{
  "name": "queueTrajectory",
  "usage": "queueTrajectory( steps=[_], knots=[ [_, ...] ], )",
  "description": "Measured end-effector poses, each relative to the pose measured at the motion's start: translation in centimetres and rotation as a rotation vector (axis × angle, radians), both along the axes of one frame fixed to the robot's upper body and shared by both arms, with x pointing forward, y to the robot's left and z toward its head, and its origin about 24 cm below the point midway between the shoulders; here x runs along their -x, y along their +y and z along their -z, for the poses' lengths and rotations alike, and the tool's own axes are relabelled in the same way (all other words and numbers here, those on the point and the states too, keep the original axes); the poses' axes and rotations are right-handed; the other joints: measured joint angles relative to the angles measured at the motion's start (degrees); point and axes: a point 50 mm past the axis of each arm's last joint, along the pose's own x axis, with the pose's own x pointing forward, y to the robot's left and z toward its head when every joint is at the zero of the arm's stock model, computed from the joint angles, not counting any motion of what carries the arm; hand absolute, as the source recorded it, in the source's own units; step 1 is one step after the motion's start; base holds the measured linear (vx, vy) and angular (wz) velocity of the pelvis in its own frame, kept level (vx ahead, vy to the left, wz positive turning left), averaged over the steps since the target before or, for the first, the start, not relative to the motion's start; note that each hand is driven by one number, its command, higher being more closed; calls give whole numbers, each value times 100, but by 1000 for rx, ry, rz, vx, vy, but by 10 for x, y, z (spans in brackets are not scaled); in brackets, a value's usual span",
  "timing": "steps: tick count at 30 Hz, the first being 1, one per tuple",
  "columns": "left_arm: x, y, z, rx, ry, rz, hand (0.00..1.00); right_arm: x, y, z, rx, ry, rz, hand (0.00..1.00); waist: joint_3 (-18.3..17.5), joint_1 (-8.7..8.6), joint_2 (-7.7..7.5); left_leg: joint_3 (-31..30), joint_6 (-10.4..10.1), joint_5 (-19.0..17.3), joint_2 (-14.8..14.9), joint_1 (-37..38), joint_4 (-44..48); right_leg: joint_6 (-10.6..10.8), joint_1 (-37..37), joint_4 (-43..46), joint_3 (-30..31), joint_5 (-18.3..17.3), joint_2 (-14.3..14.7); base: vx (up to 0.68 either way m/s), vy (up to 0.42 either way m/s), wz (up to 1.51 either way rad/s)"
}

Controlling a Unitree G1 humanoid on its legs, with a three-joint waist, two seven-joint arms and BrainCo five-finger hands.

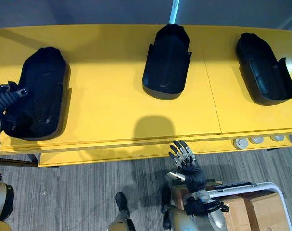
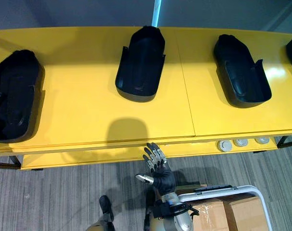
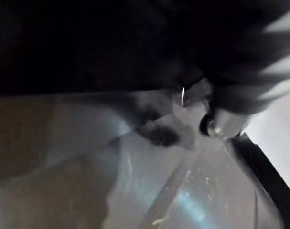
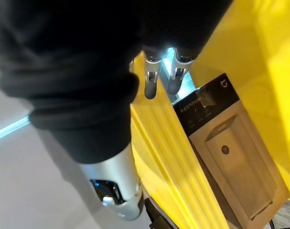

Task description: Walk over and take plastic housings, then place them on the shelf

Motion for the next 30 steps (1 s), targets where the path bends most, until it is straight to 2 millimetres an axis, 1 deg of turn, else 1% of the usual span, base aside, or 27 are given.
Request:
queueTrajectory(
  steps=[7, 9, 11, 13, 14, 15, 16, 17, 18, 19, 20, 22, 23, 24, 25, 26, 27, 28, 29, 30],
  knots=[
    [-7, -7, -1, 59, -70, -9, 0, 0, 1, 1, 2, 10, -6, 0, 17, 7, -7, 0, 0, 0, 1, -13, 5, -3, -10, 0, 5, 3, 0, 0, 0, 0],
    [-11, -11, 2, 104, -97, -3, 0, 0, 1, 2, 3, 17, -10, 0, 25, 14, -9, -4, 0, -1, 0, 72, -1, -3, 80, -7, 5, 2, -1, 0, 0, 0],
    [-16, -20, -2, 109, -129, 21, 0, 0, 1, 2, 7, 24, -14, 0, 25, 26, -8, -20, 1, -1, -1, 141, -2, -3, 164, -20, 1, 2, -3, -26, 8, 5],
    [-23, -40, -23, 75, -214, 104, 0, 0, 0, 3, 9, 26, -14, 0, 25, 46, -8, -66, 1, -1, -2, 221, -4, -1, 287, -45, -52, 0, -5, -41, 10, 10],
    [-24, -46, -28, 65, -234, 130, 0, 0, 0, 3, 11, 26, -14, 0, 24, 60, -9, -70, 2, -2, -2, 266, -7, -2, 341, -53, -63, -2, -4, -35, 8, 9],
    [-24, -57, -41, 63, -292, 181, 0, -1, -1, 2, 15, 24, -12, 0, 23, 93, -9, -87, 1, -4, -5, 376, -18, -6, 455, -66, -79, -13, -6, -22, 9, 5],
    [-23, -62, -48, 60, -329, 207, 0, -2, -3, 2, 21, 21, -6, 0, 22, 109, -8, -94, 1, -4, -6, 425, -27, -1, 506, -67, -85, -22, -7, -30, 12, 5],
    [-17, -70, -63, 57, -417, 248, 0, -3, -5, 2, 27, 18, 0, 0, 13, 132, -9, -101, 0, -7, -8, 515, -44, 4, 595, -67, -94, -40, -7, -40, 16, 5],
    [-6, -75, -76, 57, -526, 269, 100, -4, -7, 2, 40, 15, 12, 0, 4, 138, 2, -112, -1, -6, -12, 611, -72, 1, 688, -71, -116, -46, -5, -36, 13, 5],
    [-2, -77, -80, 64, -580, 273, 100, -4, -9, 2, 55, 14, 19, 0, -1, 152, 9, -118, -1, -6, -14, 673, -90, 1, 750, -77, -122, -51, -4, -34, 15, 6],
    [9, -80, -79, 79, -671, 263, 100, -3, -13, 5, 78, 23, 33, 0, -140, 167, 50, -137, -2, -6, -20, 735, -134, 4, 817, -119, -147, -58, -2, -21, 15, 9],
    [26, -82, -62, 76, -749, 217, 100, -1, -18, 8, 88, 39, 54, 0, -340, 178, 135, -199, -9, -12, -34, 801, -149, 9, 955, -197, -228, -61, -9, 6, 27, 19],
    [37, -83, -43, 79, -768, 180, 100, 0, -20, 10, 91, 49, 64, 0, -469, 199, 205, -248, -14, -15, -42, 828, -150, 9, 1045, -265, -290, -61, -12, 19, 28, 25],
    [49, -84, -20, 88, -762, 130, 100, 1, -22, 12, 95, 59, 69, 0, -578, 256, 262, -290, -26, -24, -42, 875, -151, 9, 1135, -313, -327, -61, -9, 0, 20, 23],
    [56, -85, -5, 97, -752, 103, 100, 2, -23, 14, 93, 66, 72, 0, -663, 282, 295, -315, -27, -25, -43, 867, -152, 10, 1151, -336, -362, -61, -9, -5, 14, 21],
    [70, -90, 21, 125, -732, 56, 100, 5, -24, 17, 95, 79, 76, 0, -758, 321, 333, -374, -28, -24, -42, 871, -152, 9, 1193, -350, -421, -61, -7, -9, 15, 21],
    [80, -94, 40, 145, -710, 25, 100, 6, -25, 19, 102, 88, 74, 0, -786, 363, 342, -399, -28, -24, -41, 895, -153, 9, 1244, -366, -450, -62, -5, -34, 18, 17],
    [99, -104, 72, 197, -655, -29, 100, 8, -25, 24, 115, 105, 79, 0, -831, 438, 347, -405, -31, -26, -39, 933, -161, 9, 1291, -369, -453, -63, -5, -49, 20, 9],
    [106, -109, 84, 218, -631, -49, 100, 8, -25, 24, 112, 108, 80, 0, -853, 448, 346, -412, -32, -27, -41, 937, -174, 10, 1301, -370, -458, -64, -9, -76, 30, 5],
    [120, -120, 105, 271, -583, -80, 100, 9, -24, 25, 100, 109, 80, 0, -876, 448, 345, -425, -33, -29, -44, 943, -178, 12, 1317, -370, -468, -66, -25, -62, 28, 5]
  ],
)
